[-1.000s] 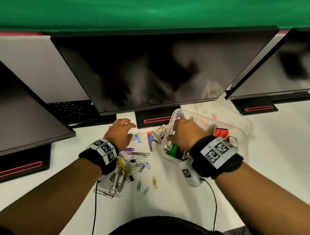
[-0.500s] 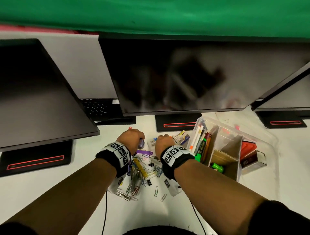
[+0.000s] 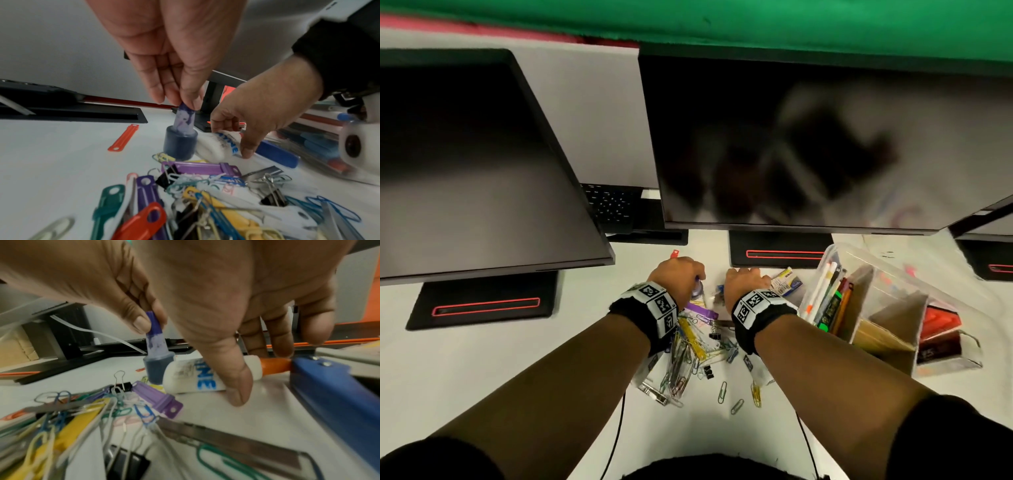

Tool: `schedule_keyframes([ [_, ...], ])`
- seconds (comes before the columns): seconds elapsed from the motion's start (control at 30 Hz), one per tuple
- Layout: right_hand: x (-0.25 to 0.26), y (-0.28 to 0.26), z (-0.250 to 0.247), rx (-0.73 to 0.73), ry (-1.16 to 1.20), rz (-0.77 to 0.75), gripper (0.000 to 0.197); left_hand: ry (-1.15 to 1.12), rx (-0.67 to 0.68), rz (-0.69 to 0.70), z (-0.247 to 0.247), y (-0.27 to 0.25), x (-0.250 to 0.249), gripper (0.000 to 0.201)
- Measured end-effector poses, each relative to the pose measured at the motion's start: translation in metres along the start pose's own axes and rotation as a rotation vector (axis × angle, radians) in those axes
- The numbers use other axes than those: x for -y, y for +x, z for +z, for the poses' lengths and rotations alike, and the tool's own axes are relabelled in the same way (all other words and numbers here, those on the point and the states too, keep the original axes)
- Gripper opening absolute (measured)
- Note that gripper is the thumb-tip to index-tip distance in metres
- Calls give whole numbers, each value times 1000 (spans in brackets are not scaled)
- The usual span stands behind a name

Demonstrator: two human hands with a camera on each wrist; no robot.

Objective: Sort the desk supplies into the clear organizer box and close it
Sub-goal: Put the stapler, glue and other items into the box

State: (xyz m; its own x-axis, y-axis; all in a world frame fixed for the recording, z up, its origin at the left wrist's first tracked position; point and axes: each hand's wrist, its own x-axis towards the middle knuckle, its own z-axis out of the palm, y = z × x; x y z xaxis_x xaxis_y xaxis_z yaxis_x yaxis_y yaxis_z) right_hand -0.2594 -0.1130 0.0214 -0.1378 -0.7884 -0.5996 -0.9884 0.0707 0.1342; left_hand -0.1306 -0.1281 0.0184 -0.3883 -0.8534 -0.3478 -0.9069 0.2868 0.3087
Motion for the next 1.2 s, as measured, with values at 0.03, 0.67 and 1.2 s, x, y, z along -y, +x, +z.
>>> schedule_keyframes([
  [0.03, 0, -2, -1, -3, 3, -8, 48, 1, -4, -9, 0, 0, 0, 35],
  [0.67, -45, -68, -19, -337, 419, -86, 25, -185, -230, -50, -22, -29, -14, 24],
  [1.2, -223, -177, -3, -799, 983, 94, 14, -420, -219, 349, -44, -67, -164, 23],
])
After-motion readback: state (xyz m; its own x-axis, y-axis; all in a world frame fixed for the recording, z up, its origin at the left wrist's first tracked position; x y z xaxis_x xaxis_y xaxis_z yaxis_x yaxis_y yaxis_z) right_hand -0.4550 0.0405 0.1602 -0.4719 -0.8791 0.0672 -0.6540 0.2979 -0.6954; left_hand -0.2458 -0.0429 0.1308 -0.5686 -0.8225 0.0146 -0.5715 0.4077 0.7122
